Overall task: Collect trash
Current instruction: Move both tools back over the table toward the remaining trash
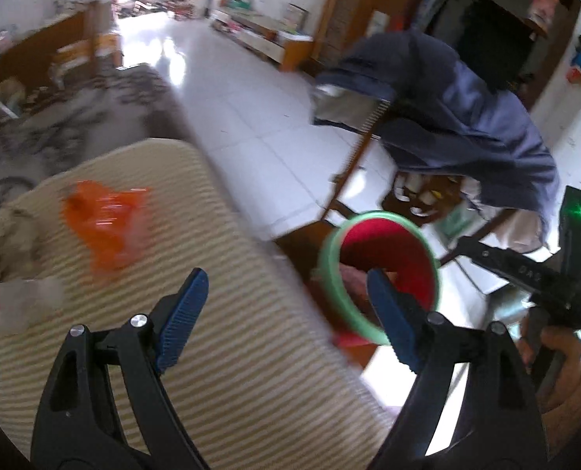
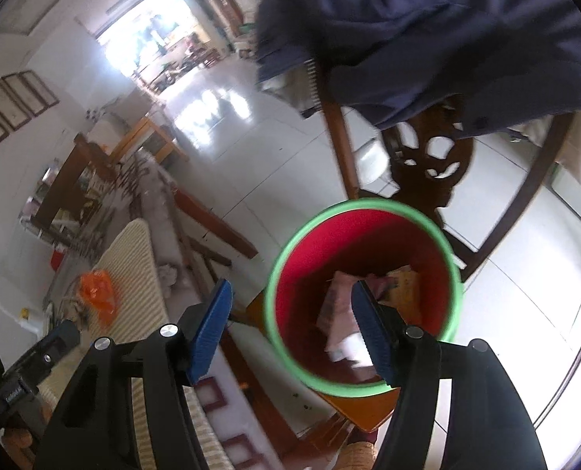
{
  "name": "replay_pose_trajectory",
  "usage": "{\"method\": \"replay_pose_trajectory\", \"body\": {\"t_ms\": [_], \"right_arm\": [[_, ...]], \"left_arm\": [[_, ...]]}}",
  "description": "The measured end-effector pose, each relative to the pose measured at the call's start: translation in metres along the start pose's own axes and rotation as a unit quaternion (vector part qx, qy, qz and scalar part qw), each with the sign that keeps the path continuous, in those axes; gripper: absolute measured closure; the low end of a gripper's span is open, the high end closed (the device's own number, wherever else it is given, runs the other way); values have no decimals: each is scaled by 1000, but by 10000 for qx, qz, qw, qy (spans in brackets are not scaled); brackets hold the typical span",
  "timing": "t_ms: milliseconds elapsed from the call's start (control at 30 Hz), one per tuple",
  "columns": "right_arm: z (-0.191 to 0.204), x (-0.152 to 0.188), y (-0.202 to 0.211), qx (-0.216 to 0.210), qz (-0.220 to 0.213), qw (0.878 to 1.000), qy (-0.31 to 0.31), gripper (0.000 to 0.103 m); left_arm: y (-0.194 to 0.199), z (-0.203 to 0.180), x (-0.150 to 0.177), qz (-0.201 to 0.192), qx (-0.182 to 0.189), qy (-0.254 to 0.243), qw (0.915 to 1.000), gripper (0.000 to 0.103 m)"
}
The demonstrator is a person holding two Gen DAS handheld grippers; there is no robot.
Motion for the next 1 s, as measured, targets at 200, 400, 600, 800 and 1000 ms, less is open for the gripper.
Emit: {"method": "replay_pose_trajectory", "body": {"t_ms": [200, 400, 600, 800, 1000], "right_arm": [[42, 19, -10, -132, 197, 9992, 320, 39], [79, 47, -14, -149, 357, 9980, 490, 36], [108, 71, -8, -129, 357, 9979, 521, 33], [133, 98, -6, -79, 412, 9979, 501, 33], [164, 114, -7, -123, 427, 9969, 644, 33]], "left_arm": [[23, 99, 8, 258, -910, -1079, 9897, 18], [28, 183, 28, 922, -1699, -3071, 9318, 18], [10, 231, 44, 1473, -1650, -3120, 9240, 18], [-11, 240, 73, 1904, -1347, -3205, 9181, 21], [-6, 237, 77, 1704, -1423, -3261, 9189, 48]]}}
Point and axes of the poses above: each gripper's, at about its wrist camera, not at the fingertips, and y roughly against the way its jaws point, z to its left, x to its underside, the point moved 8 cm from there along -y, roughly the way its jaws point, and after that the axes turned 4 degrees about -z, right-handed, at the moved point
